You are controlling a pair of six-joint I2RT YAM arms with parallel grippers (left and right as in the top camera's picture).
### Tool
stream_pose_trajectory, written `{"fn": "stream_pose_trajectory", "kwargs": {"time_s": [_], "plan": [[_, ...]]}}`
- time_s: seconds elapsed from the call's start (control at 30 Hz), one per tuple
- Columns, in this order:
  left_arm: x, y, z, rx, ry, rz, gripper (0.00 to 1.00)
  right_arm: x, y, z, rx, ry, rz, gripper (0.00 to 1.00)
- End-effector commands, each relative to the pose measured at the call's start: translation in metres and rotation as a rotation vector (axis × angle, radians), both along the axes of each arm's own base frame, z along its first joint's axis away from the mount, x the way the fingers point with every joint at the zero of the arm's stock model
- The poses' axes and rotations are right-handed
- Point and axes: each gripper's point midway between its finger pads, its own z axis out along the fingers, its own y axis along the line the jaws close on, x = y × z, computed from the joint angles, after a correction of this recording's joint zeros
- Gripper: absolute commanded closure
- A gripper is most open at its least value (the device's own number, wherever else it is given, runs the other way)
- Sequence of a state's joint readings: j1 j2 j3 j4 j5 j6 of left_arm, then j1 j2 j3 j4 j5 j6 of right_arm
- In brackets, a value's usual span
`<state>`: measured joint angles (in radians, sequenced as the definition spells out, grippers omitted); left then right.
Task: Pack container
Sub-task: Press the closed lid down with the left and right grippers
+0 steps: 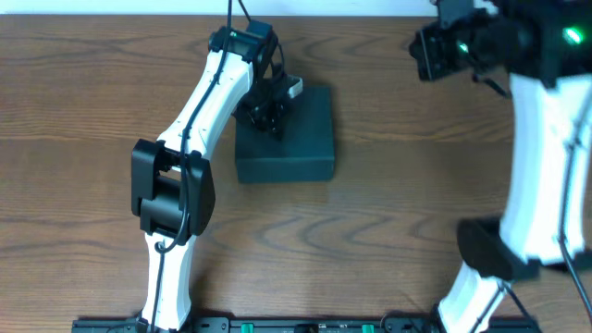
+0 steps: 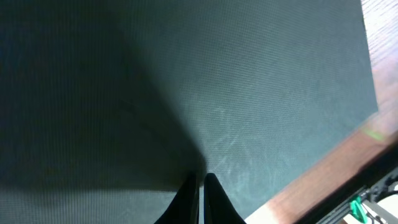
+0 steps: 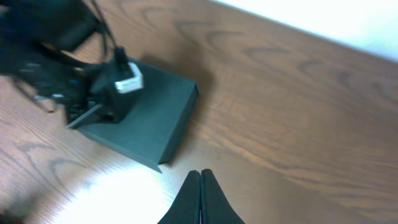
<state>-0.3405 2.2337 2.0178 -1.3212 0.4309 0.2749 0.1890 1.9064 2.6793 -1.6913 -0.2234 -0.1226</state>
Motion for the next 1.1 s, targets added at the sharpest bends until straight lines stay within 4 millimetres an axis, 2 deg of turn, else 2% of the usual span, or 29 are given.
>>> {"fn": "stream_pose_trajectory", "kwargs": {"time_s": [0.0, 0.1, 0.2, 0.27, 0.3, 0.47, 0.53, 0.63, 0.8, 1.07], "plan": [[-0.003, 0.005, -0.003, 0.017, -0.009, -0.023, 0.94, -0.03, 0.01, -0.011, -0.058, 0.055, 0.004, 0.99], [-0.007, 0.005, -0.01, 0.019, 0.003, -0.043, 0.94, -0.063, 0.014, -0.039, -0.163, 0.144, -0.013, 0.98], [-0.006, 0.005, -0.014, 0.017, -0.004, -0.043, 0.94, -0.094, 0.039, -0.076, -0.17, 0.227, 0.027, 0.99], [-0.004, 0.004, -0.014, 0.013, -0.014, -0.043, 0.94, -0.105, 0.062, -0.109, -0.15, 0.252, 0.061, 0.99], [-0.003, 0.004, -0.014, 0.013, -0.015, -0.043, 0.94, -0.111, 0.079, -0.137, -0.132, 0.268, 0.083, 0.98], [-0.004, 0.004, -0.014, 0.013, -0.013, -0.043, 0.94, -0.129, 0.133, -0.252, -0.053, 0.302, 0.09, 0.98], [-0.004, 0.004, -0.014, 0.013, -0.013, -0.043, 0.94, -0.131, 0.147, -0.28, -0.016, 0.272, 0.103, 0.99], [-0.004, 0.004, -0.014, 0.013, -0.011, -0.042, 0.94, -0.125, 0.156, -0.297, 0.046, 0.215, 0.084, 0.98], [-0.006, 0.003, -0.013, 0.009, -0.004, -0.04, 0.94, -0.095, 0.144, -0.317, 0.048, 0.082, -0.024, 0.98], [-0.007, 0.003, -0.013, 0.011, 0.004, -0.032, 0.94, -0.064, 0.146, -0.355, 0.055, 0.068, -0.07, 0.98]]}}
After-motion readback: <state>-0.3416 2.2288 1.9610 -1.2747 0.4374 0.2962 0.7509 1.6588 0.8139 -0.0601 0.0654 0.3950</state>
